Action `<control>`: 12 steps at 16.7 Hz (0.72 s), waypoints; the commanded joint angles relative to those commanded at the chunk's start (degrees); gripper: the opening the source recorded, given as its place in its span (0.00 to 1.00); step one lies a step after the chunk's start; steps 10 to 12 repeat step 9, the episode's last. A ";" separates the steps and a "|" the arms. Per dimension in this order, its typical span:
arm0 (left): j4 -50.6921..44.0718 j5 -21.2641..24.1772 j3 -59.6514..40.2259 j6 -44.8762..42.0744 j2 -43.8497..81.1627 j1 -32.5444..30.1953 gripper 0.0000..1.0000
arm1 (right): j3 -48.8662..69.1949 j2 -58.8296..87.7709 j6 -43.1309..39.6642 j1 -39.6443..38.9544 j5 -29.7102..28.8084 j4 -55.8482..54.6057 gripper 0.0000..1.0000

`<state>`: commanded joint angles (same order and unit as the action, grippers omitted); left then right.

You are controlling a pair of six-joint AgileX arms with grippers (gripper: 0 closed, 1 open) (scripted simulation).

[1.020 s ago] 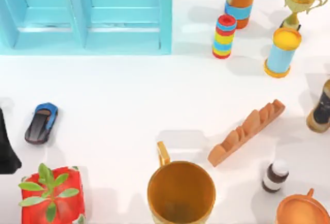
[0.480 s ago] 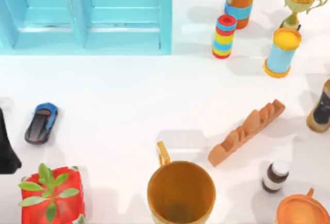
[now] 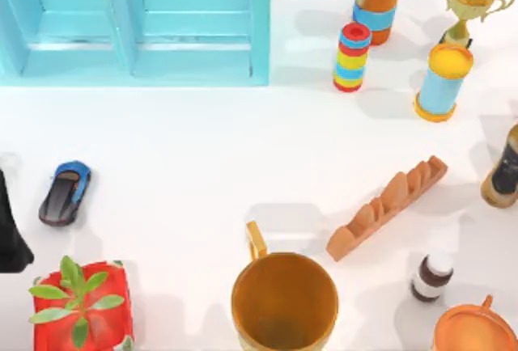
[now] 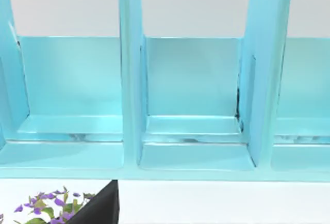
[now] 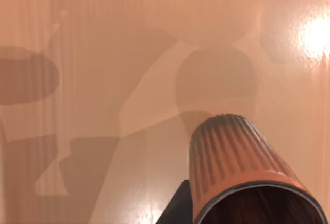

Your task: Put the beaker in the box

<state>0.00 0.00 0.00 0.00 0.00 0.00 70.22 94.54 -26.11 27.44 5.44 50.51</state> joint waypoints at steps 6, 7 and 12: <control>0.00 0.00 0.00 0.00 0.00 0.00 1.00 | 0.00 0.00 0.00 0.00 0.00 0.00 1.00; 0.00 0.00 0.00 0.00 0.00 0.00 1.00 | 0.00 0.00 0.00 0.00 0.00 0.00 1.00; 0.00 0.00 0.00 0.00 0.00 0.00 1.00 | 0.00 0.00 0.00 0.00 0.00 0.00 1.00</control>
